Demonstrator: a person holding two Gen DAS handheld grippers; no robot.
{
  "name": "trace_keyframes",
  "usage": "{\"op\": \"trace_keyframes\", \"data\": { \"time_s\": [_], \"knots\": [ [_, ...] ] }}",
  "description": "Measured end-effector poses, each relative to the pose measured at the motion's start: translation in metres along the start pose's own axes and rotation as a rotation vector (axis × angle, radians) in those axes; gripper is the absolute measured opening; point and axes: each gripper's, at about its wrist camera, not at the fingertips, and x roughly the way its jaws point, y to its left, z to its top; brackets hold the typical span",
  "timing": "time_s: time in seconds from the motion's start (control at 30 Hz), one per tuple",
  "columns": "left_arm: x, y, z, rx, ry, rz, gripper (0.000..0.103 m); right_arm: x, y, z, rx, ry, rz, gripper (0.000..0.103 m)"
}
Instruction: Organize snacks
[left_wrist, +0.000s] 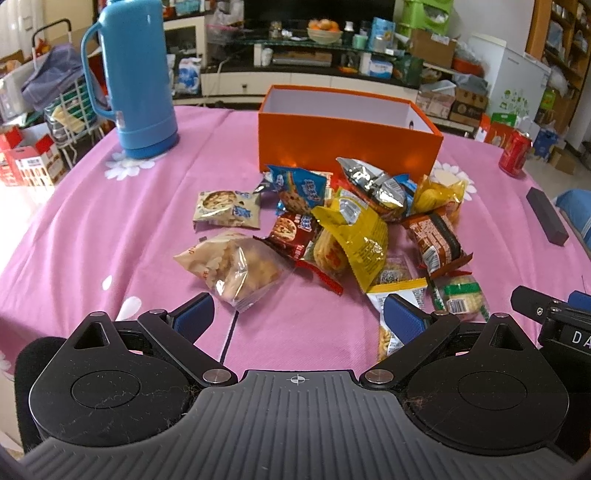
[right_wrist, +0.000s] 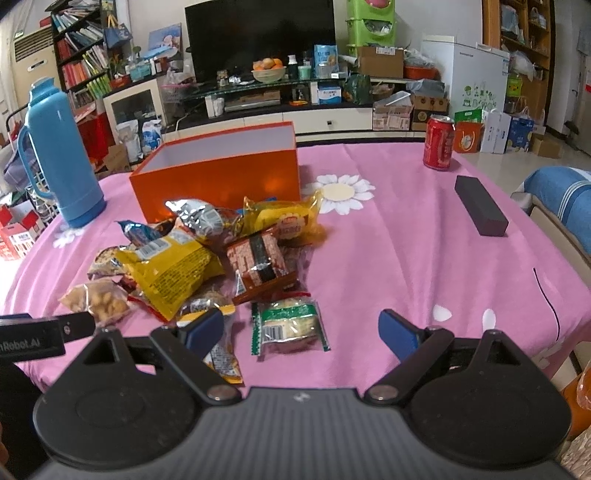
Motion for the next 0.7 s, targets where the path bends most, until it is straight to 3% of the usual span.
{"op": "trace_keyframes", "data": {
  "time_s": [0.7],
  "knots": [
    [0.006,0.01,-0.002,-0.021,-0.002,0.06,0.08,0.003,0.005,-0.001,-0.021,-0.002,-0.02,0.091]
  ]
}}
